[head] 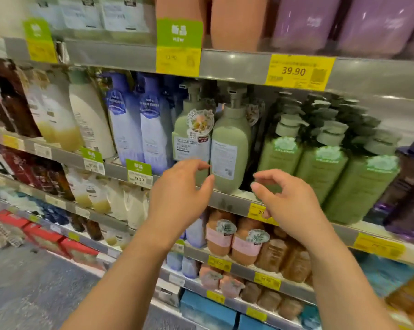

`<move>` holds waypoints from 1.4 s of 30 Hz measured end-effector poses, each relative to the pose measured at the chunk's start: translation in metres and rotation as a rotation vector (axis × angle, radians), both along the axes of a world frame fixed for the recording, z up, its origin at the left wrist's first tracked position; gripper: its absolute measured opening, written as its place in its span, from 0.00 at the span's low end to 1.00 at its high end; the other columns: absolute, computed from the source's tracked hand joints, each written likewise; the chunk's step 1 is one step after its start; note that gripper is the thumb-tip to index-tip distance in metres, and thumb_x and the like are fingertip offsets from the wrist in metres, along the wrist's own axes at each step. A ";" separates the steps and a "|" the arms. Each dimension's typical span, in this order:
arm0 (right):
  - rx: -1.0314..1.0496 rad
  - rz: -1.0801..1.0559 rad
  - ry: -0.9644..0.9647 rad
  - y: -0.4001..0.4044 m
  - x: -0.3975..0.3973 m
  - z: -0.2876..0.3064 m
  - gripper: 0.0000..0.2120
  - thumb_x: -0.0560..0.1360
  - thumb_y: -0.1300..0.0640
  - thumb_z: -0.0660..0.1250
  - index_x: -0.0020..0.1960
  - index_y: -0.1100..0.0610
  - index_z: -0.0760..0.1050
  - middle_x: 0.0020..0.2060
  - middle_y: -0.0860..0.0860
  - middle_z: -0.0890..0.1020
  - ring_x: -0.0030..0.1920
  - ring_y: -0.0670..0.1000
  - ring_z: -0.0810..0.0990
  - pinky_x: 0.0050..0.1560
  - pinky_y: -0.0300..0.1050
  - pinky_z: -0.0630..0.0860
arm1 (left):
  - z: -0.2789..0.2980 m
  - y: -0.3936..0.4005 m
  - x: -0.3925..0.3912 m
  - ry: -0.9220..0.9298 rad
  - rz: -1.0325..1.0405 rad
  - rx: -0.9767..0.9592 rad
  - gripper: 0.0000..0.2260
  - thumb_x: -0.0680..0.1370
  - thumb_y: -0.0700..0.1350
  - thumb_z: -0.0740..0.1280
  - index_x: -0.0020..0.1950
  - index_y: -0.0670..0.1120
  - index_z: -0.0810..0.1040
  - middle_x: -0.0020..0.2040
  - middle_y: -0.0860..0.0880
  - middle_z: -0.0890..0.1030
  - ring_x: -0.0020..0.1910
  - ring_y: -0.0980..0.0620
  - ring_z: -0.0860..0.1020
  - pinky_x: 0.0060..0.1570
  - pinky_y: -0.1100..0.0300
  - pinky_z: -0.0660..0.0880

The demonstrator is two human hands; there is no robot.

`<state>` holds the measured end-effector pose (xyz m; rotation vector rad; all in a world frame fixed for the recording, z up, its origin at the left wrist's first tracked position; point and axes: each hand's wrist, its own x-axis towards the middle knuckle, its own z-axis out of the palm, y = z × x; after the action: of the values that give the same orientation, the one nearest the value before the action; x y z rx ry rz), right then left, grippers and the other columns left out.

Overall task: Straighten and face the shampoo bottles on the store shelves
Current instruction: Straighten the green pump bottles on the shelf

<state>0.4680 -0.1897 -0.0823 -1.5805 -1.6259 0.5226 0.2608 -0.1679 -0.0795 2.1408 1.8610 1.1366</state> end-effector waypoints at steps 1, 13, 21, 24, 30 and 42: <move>-0.044 0.011 0.001 0.002 -0.006 -0.002 0.09 0.79 0.49 0.68 0.59 0.41 0.76 0.49 0.40 0.82 0.28 0.44 0.81 0.40 0.47 0.80 | 0.002 0.005 -0.004 0.001 -0.010 -0.002 0.13 0.76 0.56 0.67 0.60 0.56 0.78 0.59 0.57 0.80 0.47 0.51 0.80 0.48 0.57 0.73; -0.351 0.066 -0.016 0.028 -0.025 0.002 0.39 0.82 0.51 0.62 0.80 0.42 0.39 0.80 0.45 0.57 0.36 0.47 0.86 0.51 0.54 0.83 | 0.048 0.070 0.033 0.046 -0.054 0.127 0.33 0.74 0.67 0.62 0.72 0.48 0.66 0.68 0.49 0.72 0.63 0.47 0.74 0.51 0.51 0.74; -0.367 0.096 -0.168 0.043 -0.028 0.004 0.43 0.81 0.48 0.63 0.80 0.46 0.32 0.71 0.57 0.74 0.38 0.47 0.86 0.50 0.50 0.82 | 0.064 0.089 0.066 0.199 0.102 0.060 0.43 0.69 0.74 0.62 0.69 0.42 0.62 0.53 0.44 0.79 0.51 0.41 0.80 0.36 0.54 0.69; -0.370 0.086 -0.153 0.046 -0.026 0.006 0.44 0.81 0.49 0.64 0.80 0.45 0.33 0.70 0.57 0.75 0.38 0.49 0.86 0.48 0.52 0.83 | 0.065 0.094 0.071 0.215 0.116 0.056 0.37 0.69 0.71 0.66 0.62 0.43 0.67 0.53 0.43 0.79 0.50 0.40 0.80 0.36 0.54 0.68; -0.275 0.001 -0.231 0.047 -0.023 0.006 0.44 0.79 0.37 0.62 0.80 0.44 0.34 0.63 0.57 0.80 0.37 0.49 0.85 0.47 0.52 0.83 | 0.071 0.091 0.058 0.028 -0.048 -0.007 0.27 0.66 0.61 0.73 0.53 0.46 0.68 0.43 0.50 0.77 0.42 0.47 0.76 0.36 0.54 0.72; -0.103 -0.073 -0.281 0.030 -0.022 0.036 0.21 0.74 0.37 0.69 0.59 0.50 0.81 0.34 0.48 0.84 0.34 0.44 0.82 0.45 0.50 0.81 | 0.051 0.096 0.039 -0.233 -0.286 0.159 0.21 0.64 0.67 0.65 0.40 0.50 0.82 0.37 0.52 0.84 0.40 0.49 0.81 0.40 0.49 0.77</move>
<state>0.4464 -0.1592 -0.0467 -1.8491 -1.7620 0.3634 0.2999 -0.0720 -0.0282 2.1538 1.3590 1.4306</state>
